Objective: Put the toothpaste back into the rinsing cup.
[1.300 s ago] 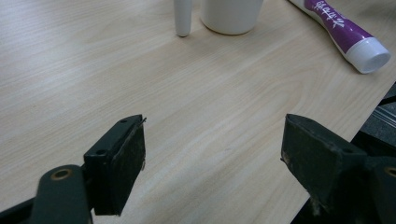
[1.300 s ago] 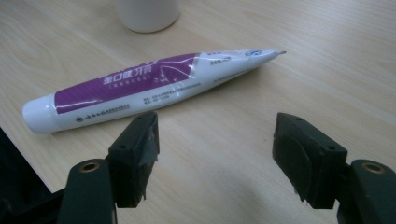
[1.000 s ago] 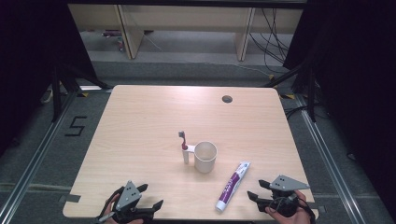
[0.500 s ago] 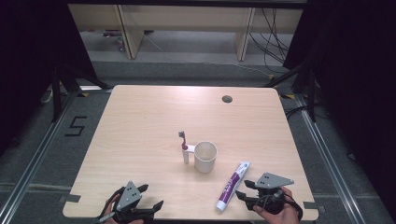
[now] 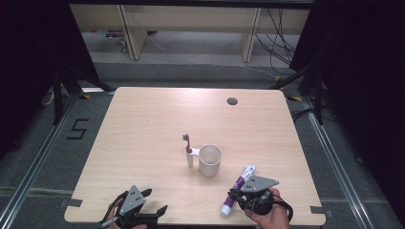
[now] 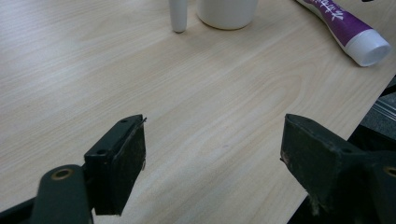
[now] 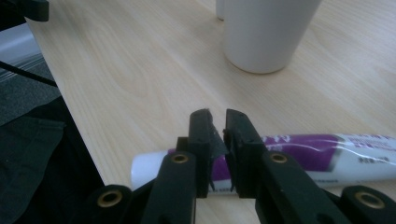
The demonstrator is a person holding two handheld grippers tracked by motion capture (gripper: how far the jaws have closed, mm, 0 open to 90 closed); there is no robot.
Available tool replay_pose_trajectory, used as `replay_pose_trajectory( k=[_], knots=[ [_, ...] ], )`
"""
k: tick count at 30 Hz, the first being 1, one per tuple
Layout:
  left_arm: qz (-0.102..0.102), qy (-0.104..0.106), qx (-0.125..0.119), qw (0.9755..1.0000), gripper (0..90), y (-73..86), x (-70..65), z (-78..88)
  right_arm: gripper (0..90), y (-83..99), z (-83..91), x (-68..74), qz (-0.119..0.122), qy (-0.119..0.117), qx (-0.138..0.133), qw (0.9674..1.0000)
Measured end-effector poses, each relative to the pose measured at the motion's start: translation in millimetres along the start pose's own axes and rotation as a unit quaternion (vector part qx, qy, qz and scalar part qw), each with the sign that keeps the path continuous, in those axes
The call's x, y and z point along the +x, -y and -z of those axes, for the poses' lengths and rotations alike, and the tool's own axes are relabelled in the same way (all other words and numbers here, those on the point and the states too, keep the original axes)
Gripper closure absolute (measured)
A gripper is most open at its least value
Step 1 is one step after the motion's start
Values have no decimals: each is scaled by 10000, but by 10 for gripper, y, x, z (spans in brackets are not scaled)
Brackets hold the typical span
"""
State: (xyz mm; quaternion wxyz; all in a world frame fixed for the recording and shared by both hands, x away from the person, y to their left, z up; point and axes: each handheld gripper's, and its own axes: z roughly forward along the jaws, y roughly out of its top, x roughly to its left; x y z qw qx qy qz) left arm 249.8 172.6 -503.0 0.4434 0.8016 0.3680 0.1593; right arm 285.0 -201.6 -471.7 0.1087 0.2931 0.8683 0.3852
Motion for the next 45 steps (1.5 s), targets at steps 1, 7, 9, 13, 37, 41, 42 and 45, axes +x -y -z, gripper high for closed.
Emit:
replay_pose_trajectory(
  k=[1, 7, 9, 13, 37, 41, 42, 45],
  knots=[
    [-1, -3, 1, 10000, 218, 1, 0, 0, 852, 0, 0, 0, 0, 0, 0, 10000],
    [10, -15, 8, 10000, 219, 4, 4, 2, 900, -59, -113, 58, 192, -143, 52, 9997],
    [9, -9, 2, 10000, 219, 3, 2, 0, 900, -72, -147, 78, 208, -181, 91, 9996],
    [11, -7, 12, 10000, 219, 5, 3, -2, 900, -100, -227, 121, 271, -255, 143, 9992],
    [9, 8, -46, 10000, 221, 1, -14, -1, 900, 38, -230, 240, 296, -585, 581, 9962],
    [-8, -24, -7, 10000, 221, 0, -10, 10, 900, 92, -180, 227, 258, -558, 582, 9964],
    [-15, 22, -35, 10000, 221, 1, -3, 6, 900, 103, -161, 220, 299, -543, 589, 9963],
    [-9, -18, -13, 10000, 222, 0, -8, 8, 900, 156, -85, 208, 317, -494, 607, 9964]
  ],
)
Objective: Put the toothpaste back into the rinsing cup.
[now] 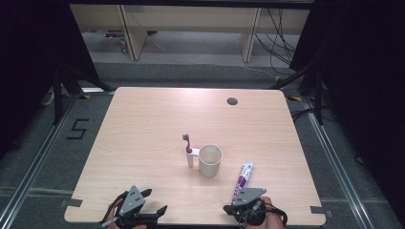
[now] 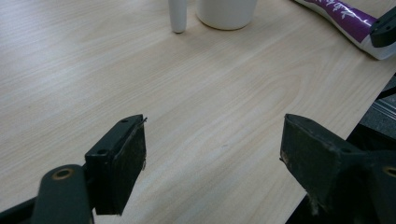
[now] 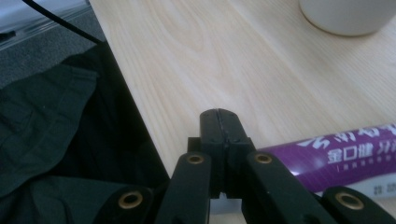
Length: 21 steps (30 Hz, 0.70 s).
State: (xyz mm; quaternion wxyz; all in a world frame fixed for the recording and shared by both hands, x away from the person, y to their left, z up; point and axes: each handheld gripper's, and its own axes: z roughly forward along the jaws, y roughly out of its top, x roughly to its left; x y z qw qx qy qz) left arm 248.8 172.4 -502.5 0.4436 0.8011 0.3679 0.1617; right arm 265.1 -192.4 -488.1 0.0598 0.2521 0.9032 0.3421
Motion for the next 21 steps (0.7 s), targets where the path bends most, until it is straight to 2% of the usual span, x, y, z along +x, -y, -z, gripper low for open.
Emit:
replay_pose_trajectory(
  k=[1, 5, 6, 8, 9, 11, 12, 13, 14, 17, 18, 19, 21],
  knots=[
    [-5, 0, 0, 10000, 222, 0, -3, 0, 900, 46, 58, -4, -65, 82, 8, 9999],
    [-2, 41, -29, 10000, 223, 3, -11, -9, 900, 115, 116, -29, -41, 185, -40, 9998],
    [-6, 33, -35, 10000, 223, 2, -11, -8, 900, 144, 169, -34, -157, 209, 65, 9996],
    [-1, 35, -46, 10000, 223, 2, -8, -8, 900, 197, 203, -62, -115, 260, -36, 9996],
    [37, 24, -57, 10000, 223, 4, -11, -13, 900, 218, 237, -74, -168, 276, -8, 9995],
    [20, 12, -9, 10000, 223, 3, -8, -9, 900, 268, 286, -100, -240, 321, -41, 9992],
    [-87, -18, 78, 9999, 223, 2, 7, -2, 900, 289, 316, -113, -282, 324, 16, 9991],
    [-96, -9, 79, 9999, 223, 2, 6, -3, 900, 315, 328, -124, -285, 399, -56, 9988],
    [14, 27, 4, 10000, 223, 4, -15, -12, 900, 329, 354, -134, -304, 374, 34, 9988],
    [15, 24, -1, 10000, 223, 4, -13, -12, 900, 392, 403, -163, -418, 492, -18, 9979],
    [-94, -13, 85, 9999, 223, 3, 7, -3, 900, 422, 432, -179, -464, 529, -14, 9975],
    [-104, -18, 98, 9999, 223, 3, 9, -2, 900, 422, 432, -179, -464, 529, -14, 9975],
    [-31, 8, 33, 10000, 223, 5, -2, -9, 900, 451, 464, -201, -502, 590, -13, 9970]
  ],
)
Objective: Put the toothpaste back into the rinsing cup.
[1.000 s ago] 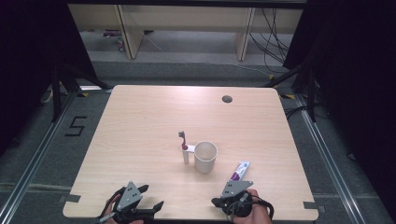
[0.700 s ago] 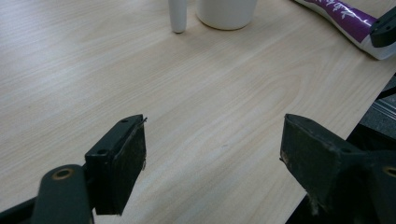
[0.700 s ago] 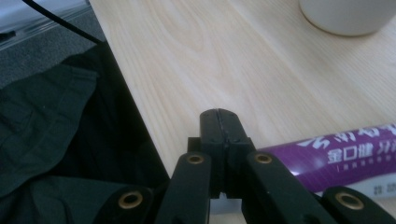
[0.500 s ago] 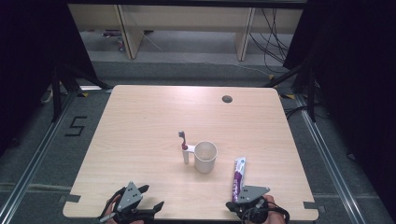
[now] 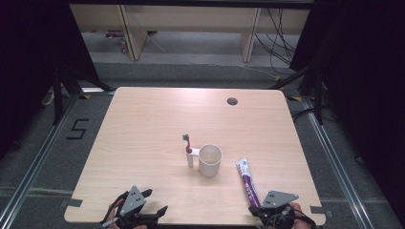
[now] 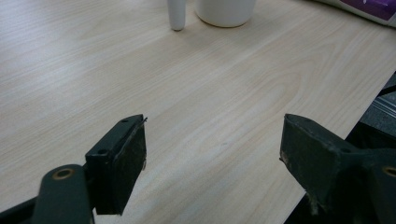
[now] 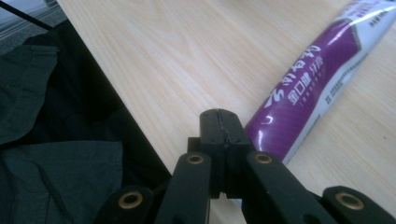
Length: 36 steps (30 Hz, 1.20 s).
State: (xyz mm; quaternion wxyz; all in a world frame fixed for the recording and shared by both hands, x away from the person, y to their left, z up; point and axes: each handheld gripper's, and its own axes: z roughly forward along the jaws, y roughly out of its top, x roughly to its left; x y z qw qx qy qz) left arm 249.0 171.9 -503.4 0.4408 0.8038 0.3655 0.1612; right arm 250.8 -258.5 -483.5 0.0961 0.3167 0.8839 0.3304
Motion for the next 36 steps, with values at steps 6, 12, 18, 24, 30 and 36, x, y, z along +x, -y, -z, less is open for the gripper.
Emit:
replay_pose_trajectory(
  k=[6, 12, 18, 24, 30, 36],
  knots=[
    [12, 3, -10, 10000, 224, 0, 1, 1, 900, 68, 64, -66, -112, 115, 45, 9999],
    [18, -13, -2, 10000, 224, -3, 9, 6, 881, 49, 124, -101, -127, 94, 46, 9999],
    [28, -20, 12, 10000, 223, -1, 14, 8, 806, -96, 173, -105, -15, 253, -94, 9996],
    [44, -21, 5, 10000, 223, 0, 17, 5, 573, -326, 105, -147, -73, 569, 143, 9983],
    [35, -18, 13, 10000, 224, 1, 19, 7, 449, -497, -75, -275, -202, 911, 362, 9950],
    [26, -11, -31, 10000, 223, 0, 20, 8, 434, -565, -316, -359, -281, 949, 863, 9913]
  ],
)
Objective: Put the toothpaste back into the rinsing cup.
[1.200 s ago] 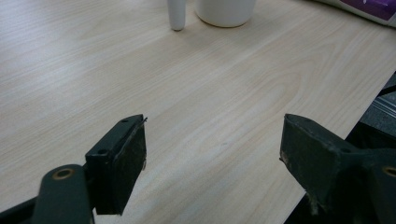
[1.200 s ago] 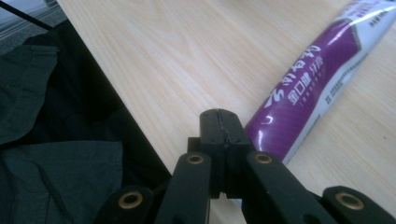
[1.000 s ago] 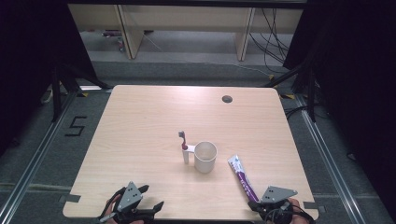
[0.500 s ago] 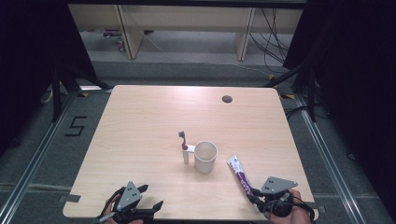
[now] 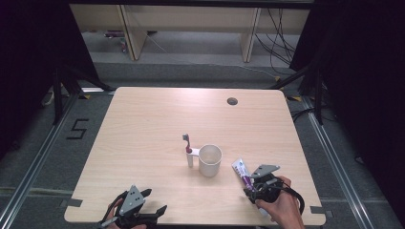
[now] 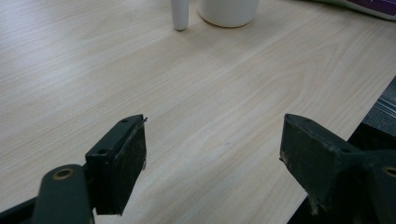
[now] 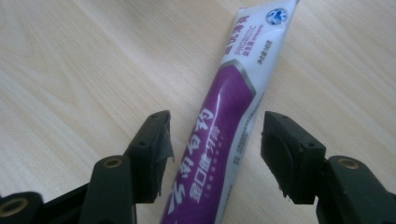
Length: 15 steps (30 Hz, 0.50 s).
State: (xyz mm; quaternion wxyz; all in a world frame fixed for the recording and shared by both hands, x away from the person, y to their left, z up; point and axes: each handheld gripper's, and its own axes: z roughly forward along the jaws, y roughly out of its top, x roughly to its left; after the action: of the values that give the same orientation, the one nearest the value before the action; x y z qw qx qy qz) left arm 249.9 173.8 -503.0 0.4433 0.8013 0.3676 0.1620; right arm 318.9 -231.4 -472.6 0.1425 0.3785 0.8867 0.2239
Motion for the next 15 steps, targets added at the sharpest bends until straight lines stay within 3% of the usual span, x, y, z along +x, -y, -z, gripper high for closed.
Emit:
replay_pose_trajectory(
  k=[9, 12, 15],
  knots=[
    [-2, 15, 54, 10000, 225, 1, -6, 0, 500, -92, -125, -53, 44, -117, 286, 9995],
    [8, 2, 36, 10000, 225, -1, -4, 3, 495, -95, -145, -68, -49, -124, 371, 9992],
    [6, 0, 41, 10000, 225, 0, -2, 2, 551, -105, -144, -90, 0, -152, 397, 9991]
  ],
)
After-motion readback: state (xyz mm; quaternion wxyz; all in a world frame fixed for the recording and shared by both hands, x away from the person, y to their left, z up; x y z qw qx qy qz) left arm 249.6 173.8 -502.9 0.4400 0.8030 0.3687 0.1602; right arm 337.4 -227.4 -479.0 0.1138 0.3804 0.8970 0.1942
